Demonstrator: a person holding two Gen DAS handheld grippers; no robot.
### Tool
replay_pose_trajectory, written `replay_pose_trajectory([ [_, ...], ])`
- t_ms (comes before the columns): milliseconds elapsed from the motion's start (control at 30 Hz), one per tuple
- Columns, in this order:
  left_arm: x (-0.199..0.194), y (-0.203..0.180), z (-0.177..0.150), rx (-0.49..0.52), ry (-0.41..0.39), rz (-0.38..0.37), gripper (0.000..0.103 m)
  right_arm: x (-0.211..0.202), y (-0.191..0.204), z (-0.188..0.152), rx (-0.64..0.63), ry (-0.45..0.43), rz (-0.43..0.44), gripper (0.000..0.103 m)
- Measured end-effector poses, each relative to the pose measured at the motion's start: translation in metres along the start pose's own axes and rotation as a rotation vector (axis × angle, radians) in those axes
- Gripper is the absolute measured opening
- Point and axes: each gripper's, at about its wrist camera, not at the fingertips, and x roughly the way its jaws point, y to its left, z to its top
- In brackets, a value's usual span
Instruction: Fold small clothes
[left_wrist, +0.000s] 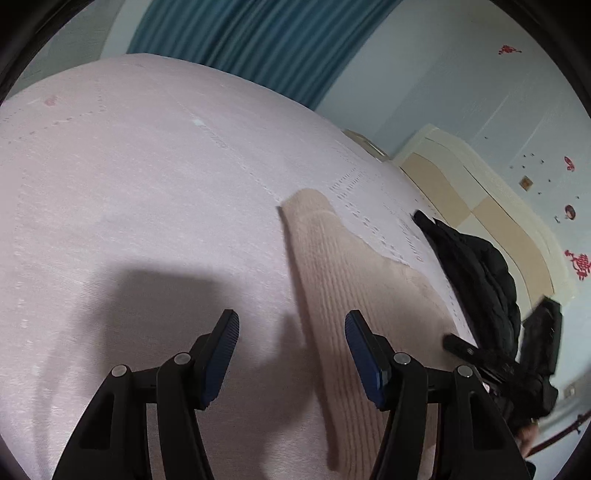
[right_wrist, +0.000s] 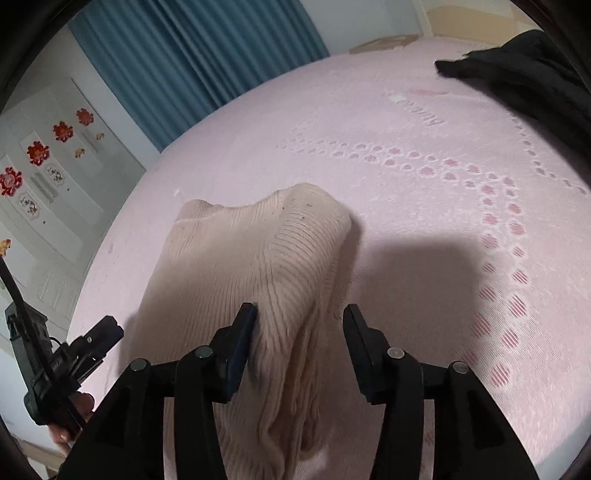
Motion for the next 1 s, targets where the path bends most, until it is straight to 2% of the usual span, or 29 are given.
replay_pose_trajectory([
  [267,-0.001,0.002,0.008,0.001,-0.024,-0.003,0.058,0.051,-0.016,0.019,0.093,0.128,0.119,0.071],
  [400,-0.008,0.011,0.013,-0.020,-0.043,-0.013,0.058,0.065,-0.010,0.026,0.066,0.150,0.123,0.073],
  [433,-0.009,0.013,0.014,-0.027,-0.045,-0.015,0.058,0.069,-0.006,0.026,0.050,0.166,0.128,0.071],
  [533,-0.012,0.017,0.016,-0.044,-0.054,-0.025,0.058,0.082,-0.005,0.030,0.099,0.228,0.222,0.051],
  [633,-0.016,0.020,0.018,-0.059,-0.071,-0.024,0.058,0.080,-0.006,0.035,0.122,0.218,0.242,0.038],
  [733,-0.022,0.023,0.019,-0.087,-0.088,-0.039,0.058,0.055,0.003,0.038,0.134,0.169,0.268,0.034],
  [833,-0.029,0.024,0.019,-0.093,-0.106,-0.034,0.058,0.018,0.018,0.047,0.168,0.085,0.309,0.032],
  [933,-0.034,0.029,0.019,-0.113,-0.118,-0.036,0.058,-0.022,0.055,0.059,0.076,-0.011,0.214,0.032],
  [1000,-0.041,0.031,0.020,-0.113,-0.136,-0.024,0.058,-0.037,0.081,0.069,0.014,-0.031,0.092,0.032],
])
